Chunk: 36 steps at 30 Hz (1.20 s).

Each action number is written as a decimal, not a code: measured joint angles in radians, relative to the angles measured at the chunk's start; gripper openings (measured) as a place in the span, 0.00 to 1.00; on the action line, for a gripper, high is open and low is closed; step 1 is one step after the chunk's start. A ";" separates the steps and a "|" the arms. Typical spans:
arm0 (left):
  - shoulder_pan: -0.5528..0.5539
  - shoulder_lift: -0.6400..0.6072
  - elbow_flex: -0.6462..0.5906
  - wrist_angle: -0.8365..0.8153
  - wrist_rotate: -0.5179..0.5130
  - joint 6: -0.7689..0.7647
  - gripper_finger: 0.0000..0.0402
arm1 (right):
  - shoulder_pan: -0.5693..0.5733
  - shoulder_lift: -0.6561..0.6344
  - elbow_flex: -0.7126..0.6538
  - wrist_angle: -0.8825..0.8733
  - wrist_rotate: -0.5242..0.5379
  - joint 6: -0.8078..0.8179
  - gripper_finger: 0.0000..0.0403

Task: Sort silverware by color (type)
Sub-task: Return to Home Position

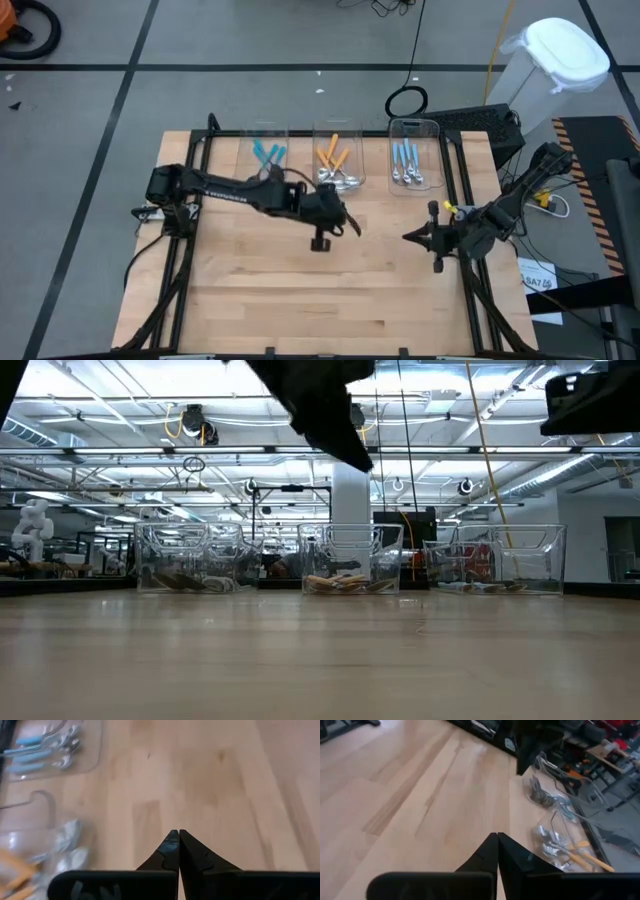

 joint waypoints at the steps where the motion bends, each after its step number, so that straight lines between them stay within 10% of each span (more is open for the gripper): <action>1: -0.008 0.000 -0.041 0.071 0.000 -0.017 0.00 | 0.000 -0.026 -0.021 0.005 -0.014 -0.009 0.01; 23: -0.083 0.001 -0.670 1.250 -0.163 -0.161 0.00 | -0.047 -0.308 -0.300 0.377 -0.206 -0.239 0.00; 36: -0.108 0.001 -0.853 1.468 -0.145 -0.182 0.00 | -0.210 -0.307 -0.423 0.578 -0.411 -0.247 0.00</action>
